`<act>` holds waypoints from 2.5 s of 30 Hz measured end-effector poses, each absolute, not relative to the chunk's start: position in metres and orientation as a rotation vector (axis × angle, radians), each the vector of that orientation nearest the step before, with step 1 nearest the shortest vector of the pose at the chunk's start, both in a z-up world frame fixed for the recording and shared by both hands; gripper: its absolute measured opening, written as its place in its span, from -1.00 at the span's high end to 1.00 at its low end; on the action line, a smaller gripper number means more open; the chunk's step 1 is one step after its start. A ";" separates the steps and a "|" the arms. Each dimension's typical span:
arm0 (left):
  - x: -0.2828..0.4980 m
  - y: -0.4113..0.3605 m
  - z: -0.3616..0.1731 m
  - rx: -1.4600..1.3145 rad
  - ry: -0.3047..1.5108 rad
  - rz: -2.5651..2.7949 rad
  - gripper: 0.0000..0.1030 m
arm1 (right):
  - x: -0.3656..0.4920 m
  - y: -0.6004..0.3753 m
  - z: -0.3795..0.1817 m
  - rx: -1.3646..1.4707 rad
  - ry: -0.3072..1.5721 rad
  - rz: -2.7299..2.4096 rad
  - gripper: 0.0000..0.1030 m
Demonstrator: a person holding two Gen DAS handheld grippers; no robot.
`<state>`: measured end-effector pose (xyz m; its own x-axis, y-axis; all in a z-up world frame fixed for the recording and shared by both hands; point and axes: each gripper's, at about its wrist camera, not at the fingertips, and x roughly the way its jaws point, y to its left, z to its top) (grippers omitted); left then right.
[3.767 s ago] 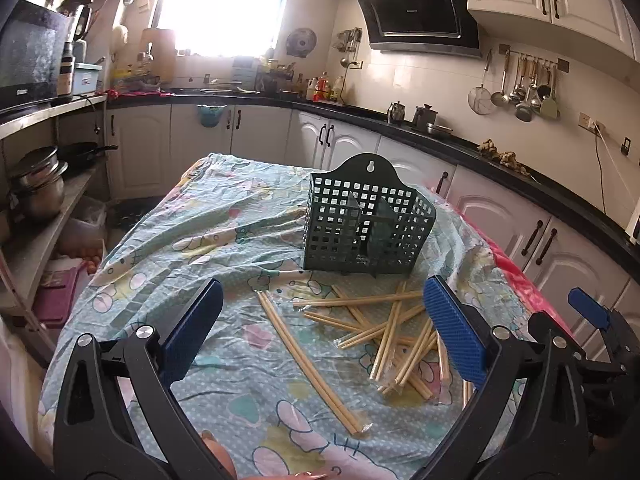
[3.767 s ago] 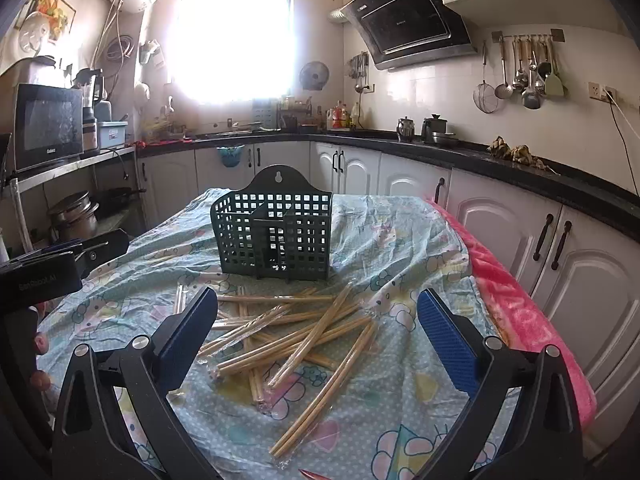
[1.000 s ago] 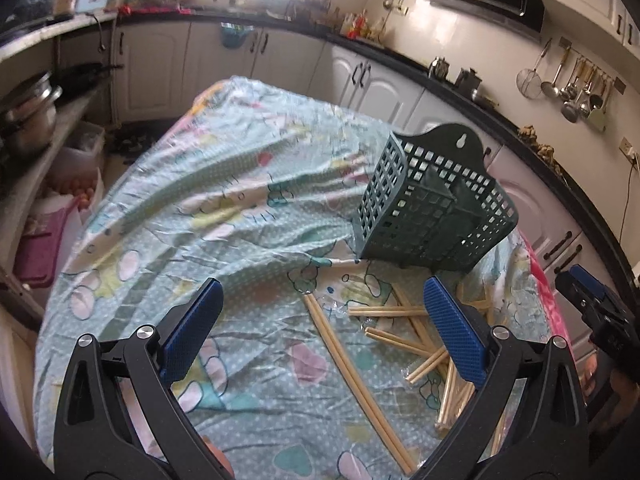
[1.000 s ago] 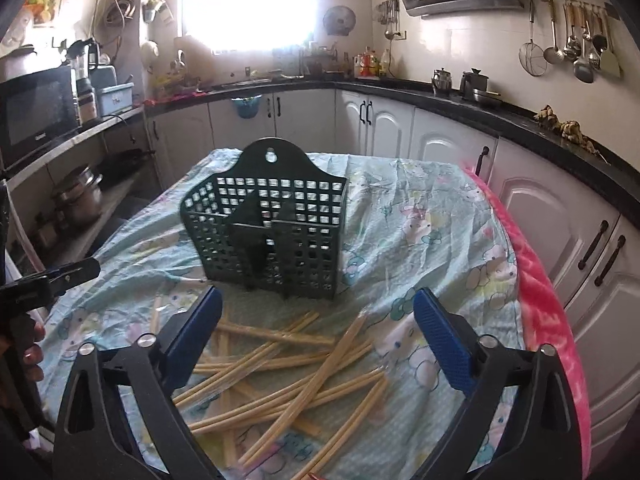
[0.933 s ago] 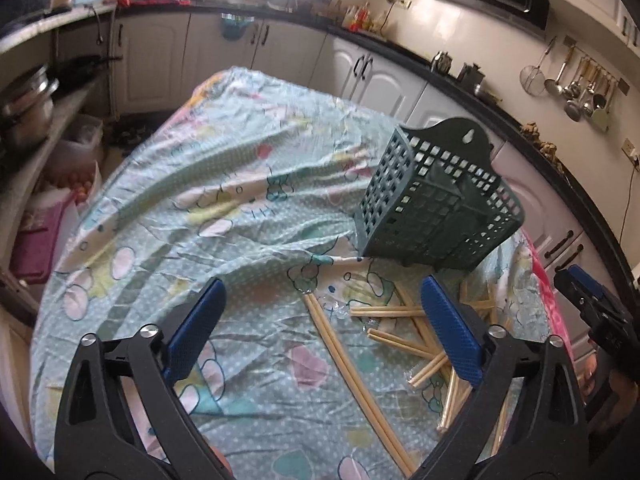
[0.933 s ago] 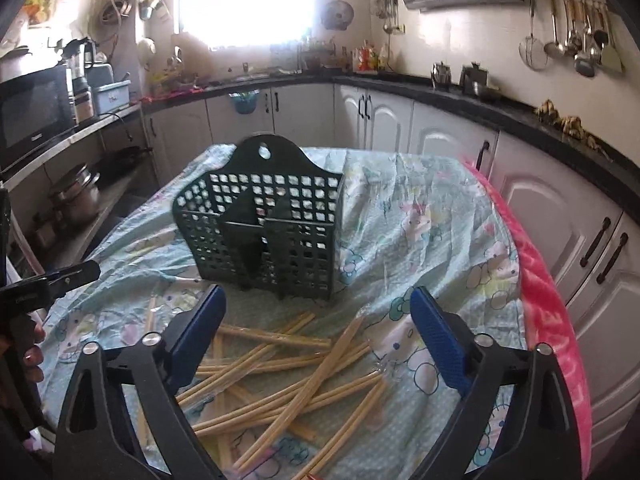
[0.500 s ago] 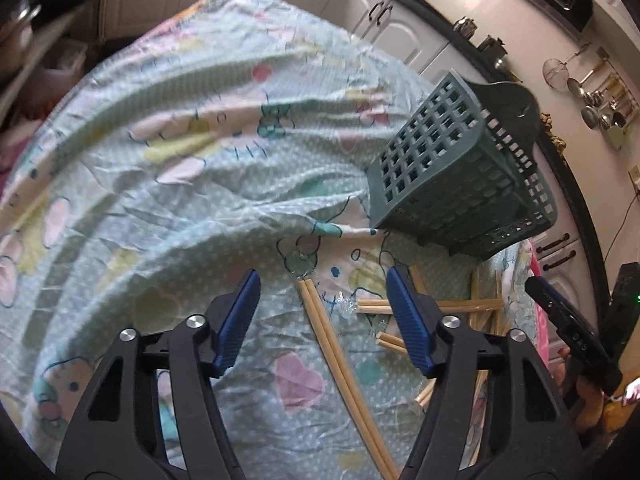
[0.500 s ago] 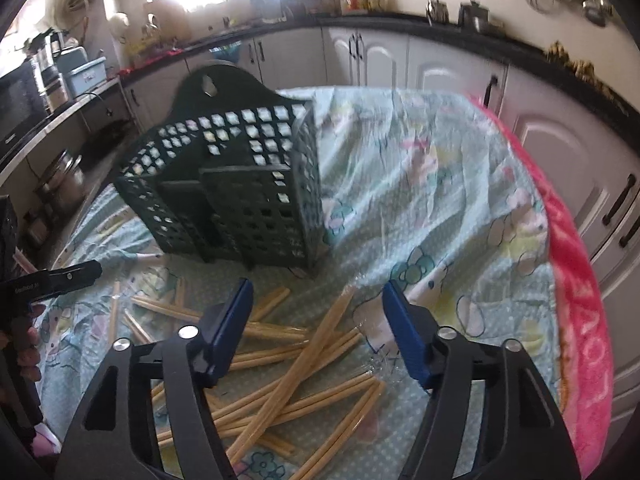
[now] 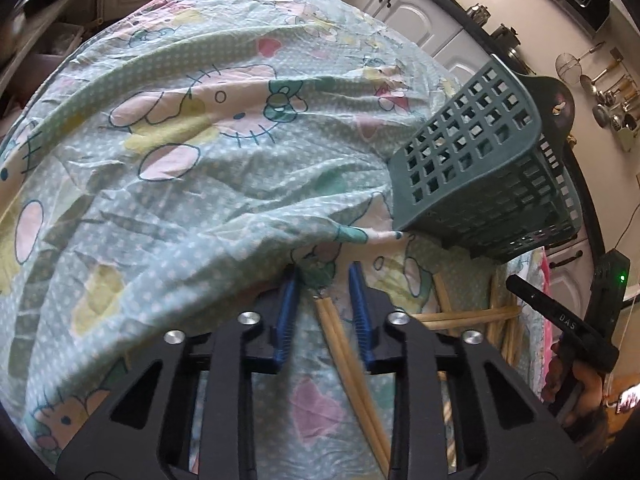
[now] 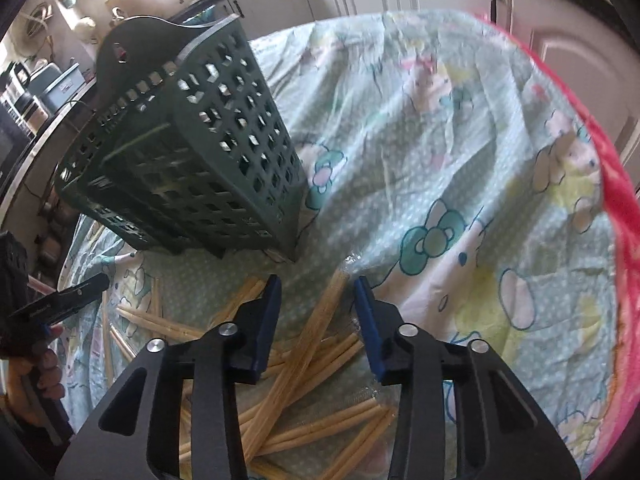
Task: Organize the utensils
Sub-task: 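Lower the left tool onto a wooden chopstick and close it while the right tool grasps another, then lift the held chopsticks upright with both tools and carry them over the green caddy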
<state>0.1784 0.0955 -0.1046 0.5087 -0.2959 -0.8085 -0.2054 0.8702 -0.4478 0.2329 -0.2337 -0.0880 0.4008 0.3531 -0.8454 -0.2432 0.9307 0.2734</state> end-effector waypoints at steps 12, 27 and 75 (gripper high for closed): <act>0.174 0.109 -0.100 -0.554 1.022 -0.123 0.97 | 0.227 -0.248 -0.068 0.185 1.049 0.381 0.81; 0.147 0.091 0.015 -0.468 0.757 -0.270 0.99 | 0.177 -0.240 0.034 0.121 0.815 0.496 0.89; 0.232 0.032 0.158 -0.316 0.364 -0.349 0.99 | 0.205 -0.202 0.165 0.013 0.179 0.479 0.89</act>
